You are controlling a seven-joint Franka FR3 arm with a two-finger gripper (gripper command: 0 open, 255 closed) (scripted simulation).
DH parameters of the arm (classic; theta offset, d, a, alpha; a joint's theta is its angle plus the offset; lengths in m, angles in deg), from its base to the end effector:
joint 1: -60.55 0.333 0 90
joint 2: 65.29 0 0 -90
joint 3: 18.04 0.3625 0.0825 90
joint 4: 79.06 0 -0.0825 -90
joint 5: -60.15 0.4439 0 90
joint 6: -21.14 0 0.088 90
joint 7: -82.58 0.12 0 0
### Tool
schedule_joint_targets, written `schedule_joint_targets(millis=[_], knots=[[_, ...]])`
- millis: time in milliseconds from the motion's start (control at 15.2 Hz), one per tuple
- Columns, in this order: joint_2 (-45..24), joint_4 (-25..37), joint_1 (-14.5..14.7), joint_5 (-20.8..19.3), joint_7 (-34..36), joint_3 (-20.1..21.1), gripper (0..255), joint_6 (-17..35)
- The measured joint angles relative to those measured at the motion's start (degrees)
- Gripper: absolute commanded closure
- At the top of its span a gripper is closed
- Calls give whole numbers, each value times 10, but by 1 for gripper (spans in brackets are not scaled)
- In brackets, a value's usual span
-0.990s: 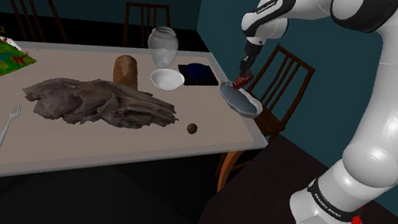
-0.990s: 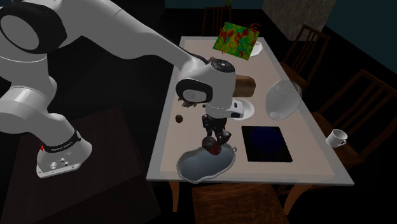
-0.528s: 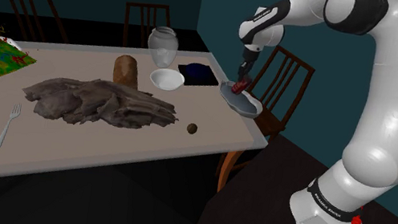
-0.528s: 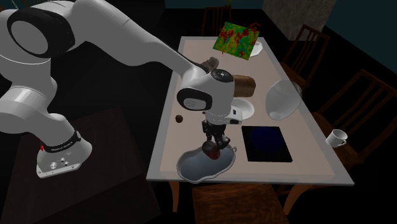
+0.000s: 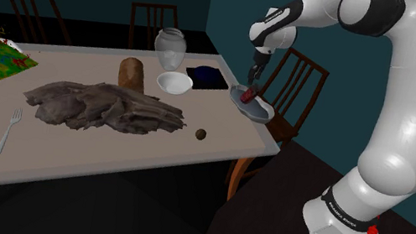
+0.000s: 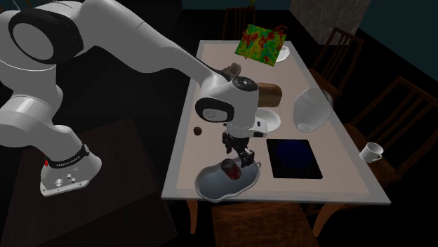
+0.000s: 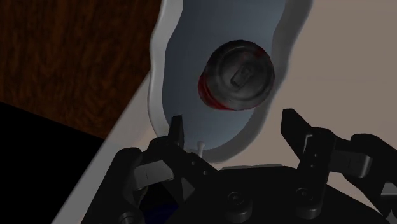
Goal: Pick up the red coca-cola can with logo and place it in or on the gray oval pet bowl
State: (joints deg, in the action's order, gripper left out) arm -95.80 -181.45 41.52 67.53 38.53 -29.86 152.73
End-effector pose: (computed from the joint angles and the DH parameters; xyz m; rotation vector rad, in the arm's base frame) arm 0.6281 -0.3575 0.2467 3.1287 0.2691 -0.0192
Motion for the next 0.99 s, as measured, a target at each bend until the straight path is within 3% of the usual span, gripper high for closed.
schedule_joint_targets(millis=[990], knots=[[41,15,5,-11,7,-7,0,-55]])
